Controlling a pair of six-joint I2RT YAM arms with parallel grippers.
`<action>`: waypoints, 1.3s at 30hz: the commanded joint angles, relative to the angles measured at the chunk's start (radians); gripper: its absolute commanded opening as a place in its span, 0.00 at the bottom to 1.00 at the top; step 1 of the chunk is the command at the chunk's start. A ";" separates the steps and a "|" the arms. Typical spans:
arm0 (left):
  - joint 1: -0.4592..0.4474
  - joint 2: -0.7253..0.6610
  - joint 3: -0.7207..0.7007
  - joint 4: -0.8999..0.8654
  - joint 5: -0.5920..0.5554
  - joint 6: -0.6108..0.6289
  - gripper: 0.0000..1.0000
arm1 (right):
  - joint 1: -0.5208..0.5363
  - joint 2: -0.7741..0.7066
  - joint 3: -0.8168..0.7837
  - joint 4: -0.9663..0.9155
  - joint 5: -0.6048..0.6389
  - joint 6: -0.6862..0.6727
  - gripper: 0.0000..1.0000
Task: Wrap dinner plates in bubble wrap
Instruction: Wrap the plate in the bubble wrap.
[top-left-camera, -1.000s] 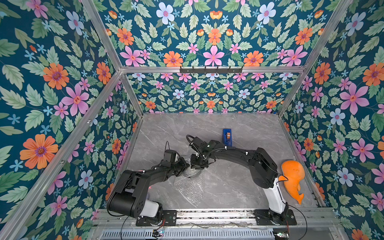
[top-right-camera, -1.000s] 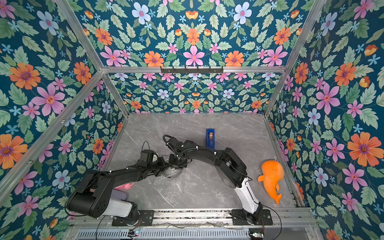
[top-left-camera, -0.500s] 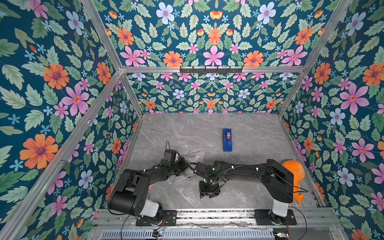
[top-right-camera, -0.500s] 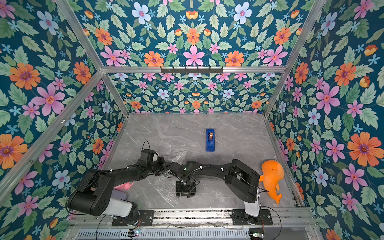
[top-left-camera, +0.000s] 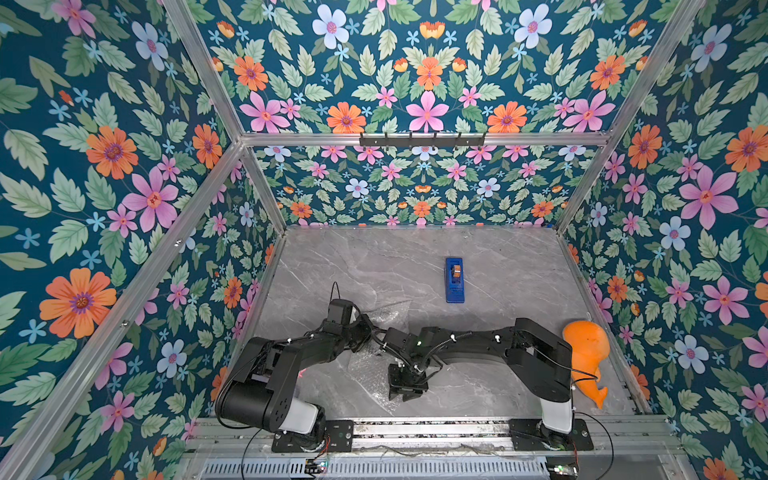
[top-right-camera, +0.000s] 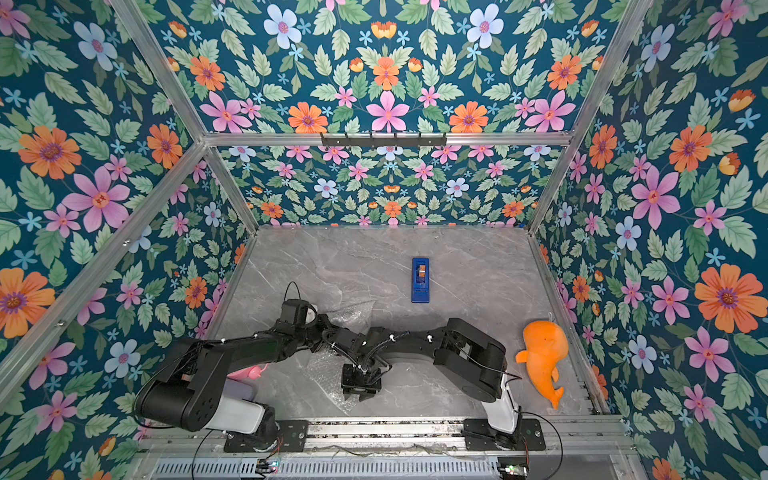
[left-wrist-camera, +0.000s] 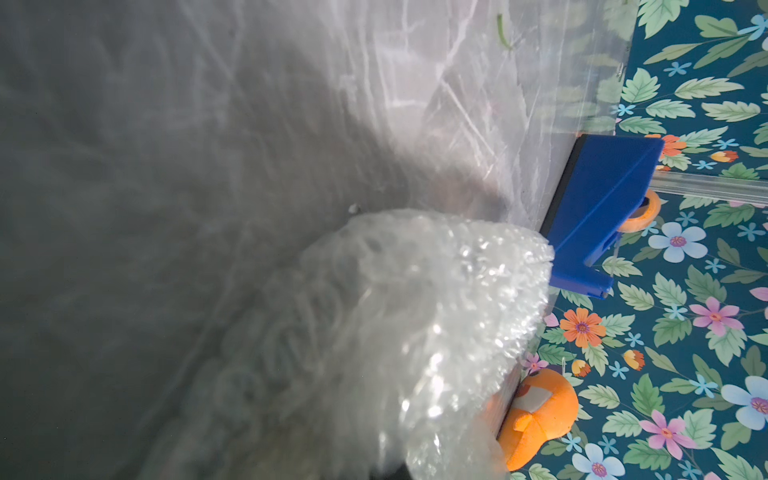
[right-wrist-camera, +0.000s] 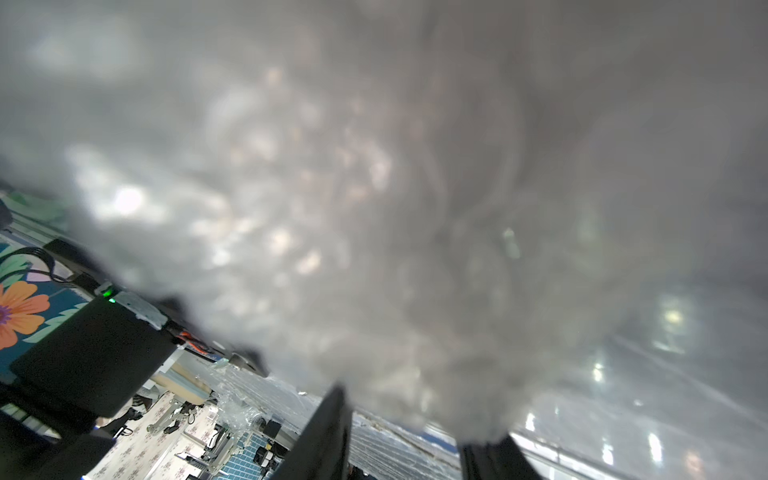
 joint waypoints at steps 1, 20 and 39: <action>0.000 0.005 -0.010 -0.105 -0.065 0.000 0.00 | -0.007 0.023 0.019 -0.022 -0.007 0.024 0.39; 0.001 0.007 -0.010 -0.105 -0.070 -0.001 0.00 | -0.006 0.085 0.161 -0.235 0.059 -0.042 0.38; 0.000 0.023 -0.027 -0.066 -0.080 -0.018 0.00 | 0.049 0.281 0.578 -0.647 0.183 -0.406 0.48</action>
